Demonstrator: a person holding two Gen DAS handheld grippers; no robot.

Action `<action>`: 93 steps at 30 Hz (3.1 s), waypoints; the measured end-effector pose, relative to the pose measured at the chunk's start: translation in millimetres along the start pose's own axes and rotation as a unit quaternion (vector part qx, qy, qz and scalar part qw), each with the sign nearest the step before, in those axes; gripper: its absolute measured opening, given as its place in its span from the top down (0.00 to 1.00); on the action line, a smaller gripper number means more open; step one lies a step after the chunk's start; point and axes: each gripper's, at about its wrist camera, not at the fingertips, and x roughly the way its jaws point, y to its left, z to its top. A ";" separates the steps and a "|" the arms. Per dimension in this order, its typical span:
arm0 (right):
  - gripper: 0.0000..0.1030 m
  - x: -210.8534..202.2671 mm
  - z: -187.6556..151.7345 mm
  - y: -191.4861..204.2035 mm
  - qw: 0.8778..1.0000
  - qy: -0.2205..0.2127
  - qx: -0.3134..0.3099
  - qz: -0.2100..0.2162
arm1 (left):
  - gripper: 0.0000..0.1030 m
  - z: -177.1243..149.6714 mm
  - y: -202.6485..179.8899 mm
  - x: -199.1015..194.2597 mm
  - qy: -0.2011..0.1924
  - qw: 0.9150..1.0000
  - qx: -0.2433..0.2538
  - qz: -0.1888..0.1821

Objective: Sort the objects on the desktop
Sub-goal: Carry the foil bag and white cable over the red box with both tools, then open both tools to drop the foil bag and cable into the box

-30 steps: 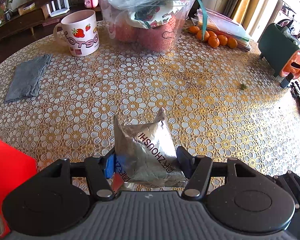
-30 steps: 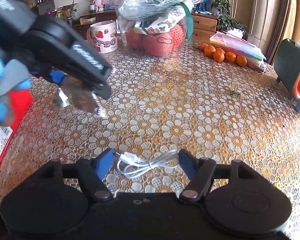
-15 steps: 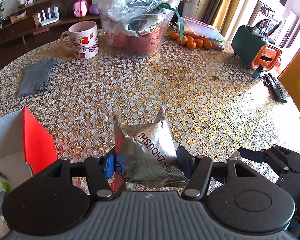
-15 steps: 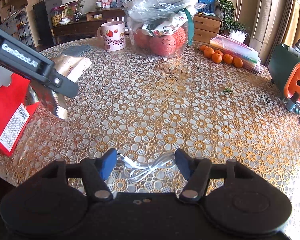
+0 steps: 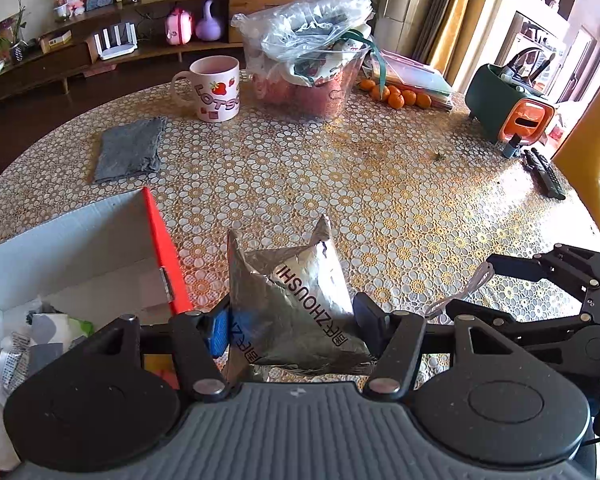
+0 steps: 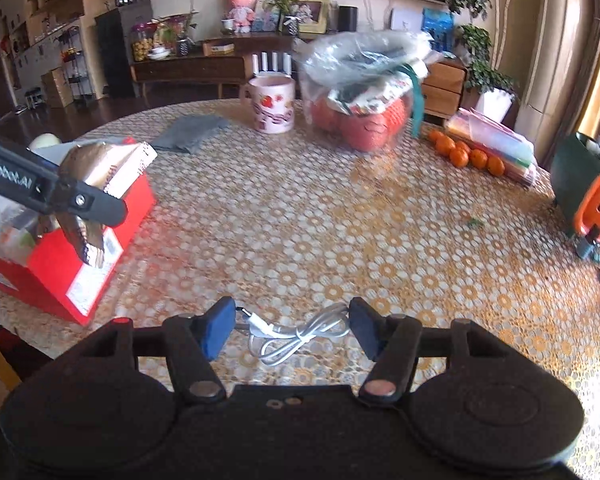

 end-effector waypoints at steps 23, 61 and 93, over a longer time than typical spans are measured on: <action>0.40 -5.9 74.8 149.0 0.988 -0.041 -0.110 0.105 | 0.41 -49.7 139.0 -72.0 -0.007 0.994 -0.057 0.094; 0.37 95.3 56.8 246.9 0.978 0.017 -0.169 0.118 | 0.41 -68.7 205.5 7.7 0.065 0.983 -0.031 0.172; 0.12 41.9 62.1 214.8 0.978 -0.010 -0.132 0.161 | 0.24 -91.9 173.0 -66.1 -0.102 0.979 -0.100 0.149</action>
